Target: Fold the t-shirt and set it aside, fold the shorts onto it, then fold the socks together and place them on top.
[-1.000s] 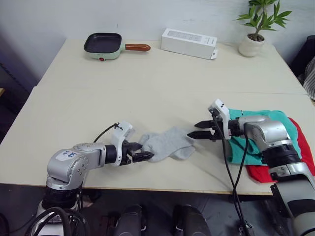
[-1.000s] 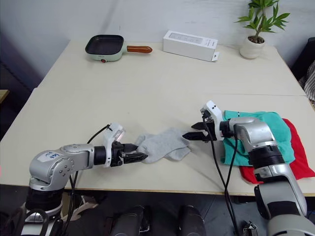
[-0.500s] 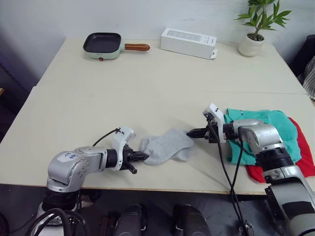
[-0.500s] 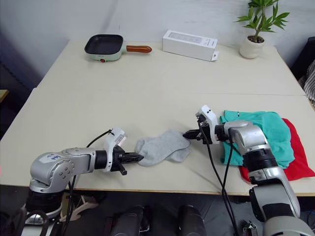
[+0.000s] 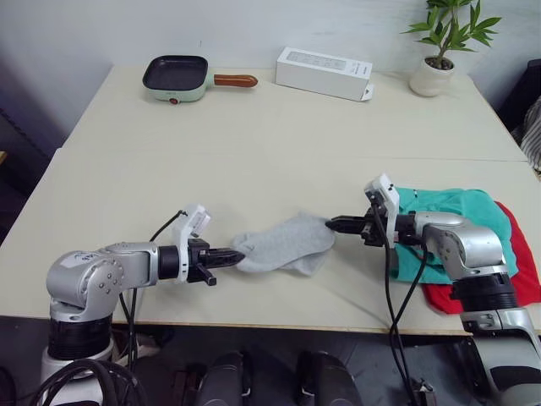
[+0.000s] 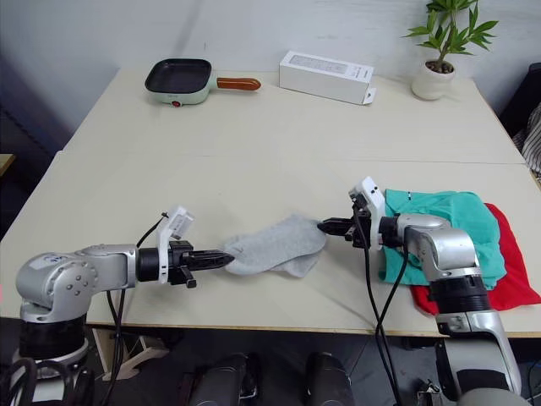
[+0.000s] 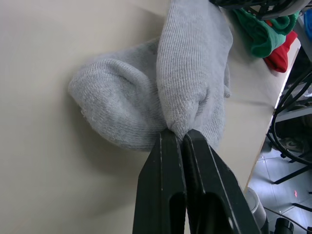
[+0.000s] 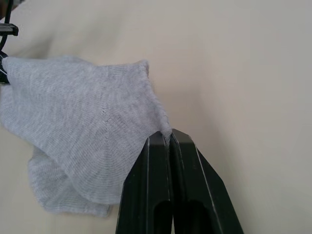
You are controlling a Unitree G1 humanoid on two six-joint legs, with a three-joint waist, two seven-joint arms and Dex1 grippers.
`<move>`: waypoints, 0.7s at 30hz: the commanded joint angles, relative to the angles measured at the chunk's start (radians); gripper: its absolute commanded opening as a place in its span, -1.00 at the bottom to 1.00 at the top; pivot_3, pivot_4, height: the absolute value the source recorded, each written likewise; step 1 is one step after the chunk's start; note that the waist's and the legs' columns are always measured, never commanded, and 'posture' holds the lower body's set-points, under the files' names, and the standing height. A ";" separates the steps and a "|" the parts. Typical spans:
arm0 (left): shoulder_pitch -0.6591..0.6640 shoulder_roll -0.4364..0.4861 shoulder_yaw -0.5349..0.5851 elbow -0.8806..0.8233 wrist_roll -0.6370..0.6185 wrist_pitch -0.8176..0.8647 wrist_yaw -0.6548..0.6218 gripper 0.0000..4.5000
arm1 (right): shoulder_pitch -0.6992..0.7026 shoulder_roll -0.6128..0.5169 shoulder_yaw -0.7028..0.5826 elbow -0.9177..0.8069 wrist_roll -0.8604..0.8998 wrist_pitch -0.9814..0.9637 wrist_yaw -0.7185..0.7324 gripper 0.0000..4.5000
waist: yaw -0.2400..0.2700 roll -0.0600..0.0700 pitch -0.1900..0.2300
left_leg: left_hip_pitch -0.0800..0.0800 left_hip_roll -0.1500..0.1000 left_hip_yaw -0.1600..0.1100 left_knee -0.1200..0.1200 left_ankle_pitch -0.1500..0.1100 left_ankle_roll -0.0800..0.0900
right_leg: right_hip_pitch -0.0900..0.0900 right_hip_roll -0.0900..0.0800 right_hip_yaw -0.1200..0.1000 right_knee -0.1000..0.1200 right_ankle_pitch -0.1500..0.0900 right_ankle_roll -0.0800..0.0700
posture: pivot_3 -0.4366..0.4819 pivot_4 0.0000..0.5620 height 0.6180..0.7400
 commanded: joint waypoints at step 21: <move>0.118 -0.006 0.063 -0.189 -0.108 0.141 0.085 0.01 | 0.152 0.066 -0.055 -0.181 0.057 0.005 -0.139 -1.00 | 0.001 0.000 0.000 | -0.007 0.000 0.003 0.000 0.001 -0.001 | -0.010 0.000 0.005 0.004 0.000 -0.001 | -0.05 -0.47 1.00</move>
